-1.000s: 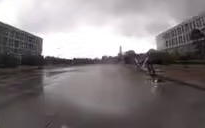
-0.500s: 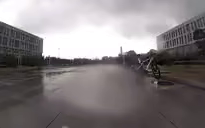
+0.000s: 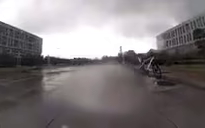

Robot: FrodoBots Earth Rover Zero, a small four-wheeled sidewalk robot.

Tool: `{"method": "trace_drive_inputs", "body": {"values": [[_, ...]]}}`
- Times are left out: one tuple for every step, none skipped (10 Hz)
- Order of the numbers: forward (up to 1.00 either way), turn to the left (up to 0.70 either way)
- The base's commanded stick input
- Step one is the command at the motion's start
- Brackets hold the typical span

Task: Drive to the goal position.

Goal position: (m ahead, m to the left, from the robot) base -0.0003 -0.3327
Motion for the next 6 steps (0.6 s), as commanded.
{"method": "trace_drive_inputs", "body": {"values": [[0.70, 0.00], [0.70, 0.00], [0.70, 0.00], [0.70, 0.00], [0.70, 0.00], [0.70, 0.00]]}}
